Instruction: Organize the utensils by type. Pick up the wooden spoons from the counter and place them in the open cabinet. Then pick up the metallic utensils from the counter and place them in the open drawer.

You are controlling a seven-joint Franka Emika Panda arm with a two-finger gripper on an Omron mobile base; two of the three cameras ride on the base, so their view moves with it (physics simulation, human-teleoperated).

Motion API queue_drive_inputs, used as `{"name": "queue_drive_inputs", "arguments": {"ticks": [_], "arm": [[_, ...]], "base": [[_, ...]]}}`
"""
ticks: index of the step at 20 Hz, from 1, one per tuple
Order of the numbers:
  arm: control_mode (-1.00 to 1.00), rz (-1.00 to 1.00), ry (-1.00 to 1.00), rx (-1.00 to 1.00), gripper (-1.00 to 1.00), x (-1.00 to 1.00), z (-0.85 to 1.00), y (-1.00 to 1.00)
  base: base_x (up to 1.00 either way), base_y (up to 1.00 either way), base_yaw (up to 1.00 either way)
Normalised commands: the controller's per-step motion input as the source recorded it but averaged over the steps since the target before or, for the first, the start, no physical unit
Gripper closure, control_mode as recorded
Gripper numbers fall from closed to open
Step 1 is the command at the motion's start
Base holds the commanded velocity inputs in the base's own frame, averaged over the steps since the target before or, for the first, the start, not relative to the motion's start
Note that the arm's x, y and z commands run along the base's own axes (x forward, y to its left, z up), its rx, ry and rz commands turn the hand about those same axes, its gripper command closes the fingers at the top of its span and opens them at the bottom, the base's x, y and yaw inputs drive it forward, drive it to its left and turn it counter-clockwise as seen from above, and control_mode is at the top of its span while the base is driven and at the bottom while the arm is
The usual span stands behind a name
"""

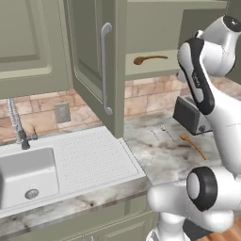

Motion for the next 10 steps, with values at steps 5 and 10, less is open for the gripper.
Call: {"name": "queue_drive_inputs", "arguments": {"ticks": [5, 10], "arm": [[-1.00, -0.58, 0.09, 0.22, -1.00, -0.77, -0.09, -0.20], [-1.00, -0.60, 0.15, 0.16, -1.00, -0.68, -0.33, -0.23]], "base": [[0.00, 0.00, 0.00], [0.00, 0.00, 0.00]]}}
